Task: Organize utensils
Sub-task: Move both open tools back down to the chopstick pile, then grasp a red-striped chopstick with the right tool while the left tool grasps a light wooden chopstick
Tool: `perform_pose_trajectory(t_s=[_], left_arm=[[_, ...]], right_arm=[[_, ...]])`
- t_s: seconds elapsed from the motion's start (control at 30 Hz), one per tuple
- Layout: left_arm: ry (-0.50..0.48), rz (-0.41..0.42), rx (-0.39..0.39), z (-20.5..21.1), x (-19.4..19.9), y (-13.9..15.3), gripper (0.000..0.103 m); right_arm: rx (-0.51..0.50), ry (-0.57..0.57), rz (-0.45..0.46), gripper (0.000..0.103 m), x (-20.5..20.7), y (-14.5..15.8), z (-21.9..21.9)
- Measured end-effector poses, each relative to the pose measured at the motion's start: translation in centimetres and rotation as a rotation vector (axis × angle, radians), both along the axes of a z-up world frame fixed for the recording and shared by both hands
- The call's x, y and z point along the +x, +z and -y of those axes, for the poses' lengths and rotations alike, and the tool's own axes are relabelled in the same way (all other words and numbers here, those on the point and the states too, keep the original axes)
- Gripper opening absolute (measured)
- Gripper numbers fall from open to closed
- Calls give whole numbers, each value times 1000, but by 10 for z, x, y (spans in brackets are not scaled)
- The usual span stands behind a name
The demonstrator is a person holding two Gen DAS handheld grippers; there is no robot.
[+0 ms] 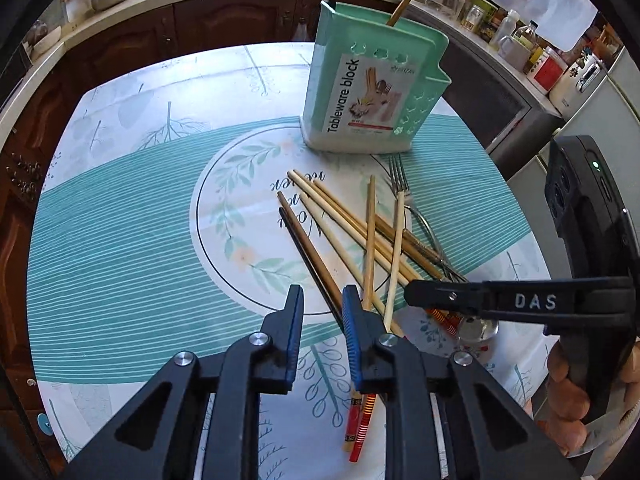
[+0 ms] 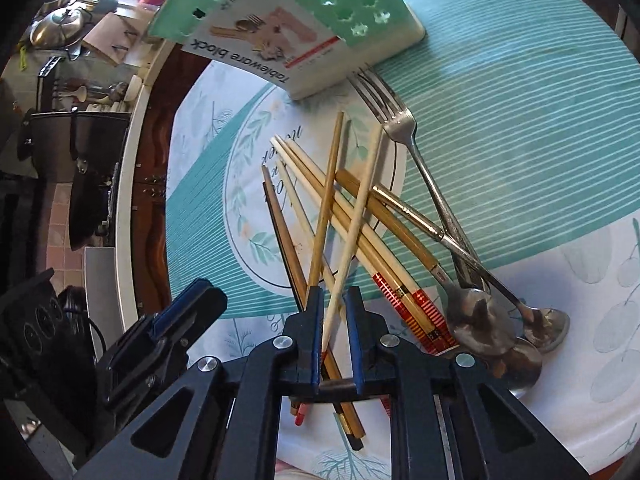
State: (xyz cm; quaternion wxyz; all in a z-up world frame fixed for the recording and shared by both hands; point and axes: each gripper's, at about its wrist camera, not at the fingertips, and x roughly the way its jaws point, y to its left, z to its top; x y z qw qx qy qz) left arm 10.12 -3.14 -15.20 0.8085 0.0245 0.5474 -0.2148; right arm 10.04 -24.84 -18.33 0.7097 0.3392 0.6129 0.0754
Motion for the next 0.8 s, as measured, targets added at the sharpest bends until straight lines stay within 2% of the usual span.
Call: perform_pose_trajectory(t_s=[0.27, 0.53, 0.7, 0.8], left_arm=[[-56, -17, 31, 13, 5, -8, 18], [-80, -52, 77, 27, 20, -21, 17], [-101, -77, 88, 36, 29, -26, 17], [-126, -89, 96, 46, 36, -29, 17]], right_arm=[[-48, -21, -62, 13, 22, -19, -17], [-212, 32, -57, 12, 43, -10, -49], [-157, 2, -58, 6, 43, -13, -38], [-98, -22, -49, 6, 33, -14, -24]])
